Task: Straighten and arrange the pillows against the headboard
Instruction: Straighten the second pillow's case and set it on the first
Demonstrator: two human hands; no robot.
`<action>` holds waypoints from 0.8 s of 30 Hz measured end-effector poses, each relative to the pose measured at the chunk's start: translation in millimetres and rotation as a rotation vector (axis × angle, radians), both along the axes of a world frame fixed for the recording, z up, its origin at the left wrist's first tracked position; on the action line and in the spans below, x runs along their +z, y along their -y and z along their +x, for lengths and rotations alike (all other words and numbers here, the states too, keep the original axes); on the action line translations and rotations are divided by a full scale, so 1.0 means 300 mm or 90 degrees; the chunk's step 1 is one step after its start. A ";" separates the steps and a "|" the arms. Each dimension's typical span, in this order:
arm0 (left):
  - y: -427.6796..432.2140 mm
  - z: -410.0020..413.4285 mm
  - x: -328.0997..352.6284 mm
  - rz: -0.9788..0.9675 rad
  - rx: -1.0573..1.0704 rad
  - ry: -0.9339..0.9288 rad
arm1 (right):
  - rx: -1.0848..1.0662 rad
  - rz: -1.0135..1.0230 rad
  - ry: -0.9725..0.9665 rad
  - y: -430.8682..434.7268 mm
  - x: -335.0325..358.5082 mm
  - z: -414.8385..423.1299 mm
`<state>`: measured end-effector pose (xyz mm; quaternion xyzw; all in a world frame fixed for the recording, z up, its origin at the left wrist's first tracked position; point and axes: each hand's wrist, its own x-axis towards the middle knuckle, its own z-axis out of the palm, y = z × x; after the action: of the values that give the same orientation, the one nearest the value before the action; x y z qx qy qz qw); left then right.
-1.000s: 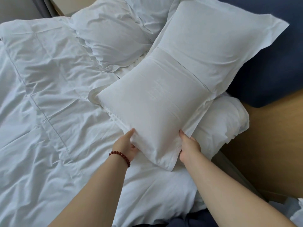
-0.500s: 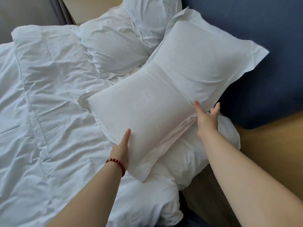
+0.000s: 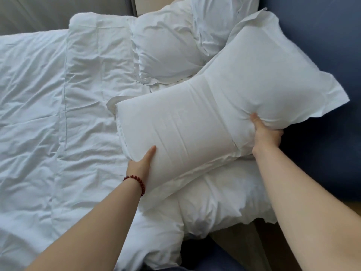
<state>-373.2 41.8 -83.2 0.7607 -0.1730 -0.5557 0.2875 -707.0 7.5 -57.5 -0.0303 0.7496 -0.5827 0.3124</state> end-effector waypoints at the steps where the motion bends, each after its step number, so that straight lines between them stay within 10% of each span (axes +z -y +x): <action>1: -0.002 -0.014 0.007 -0.016 0.017 0.004 | -0.007 -0.009 0.001 0.005 0.005 0.003; 24: 0.120 -0.178 -0.077 -0.071 -0.130 0.017 | -0.183 -0.054 -0.151 -0.166 -0.057 0.013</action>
<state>-426.6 5.7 -106.3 0.7292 -0.2839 -0.5618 0.2686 -703.2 57.3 -74.4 -0.0048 0.7524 -0.6449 0.1341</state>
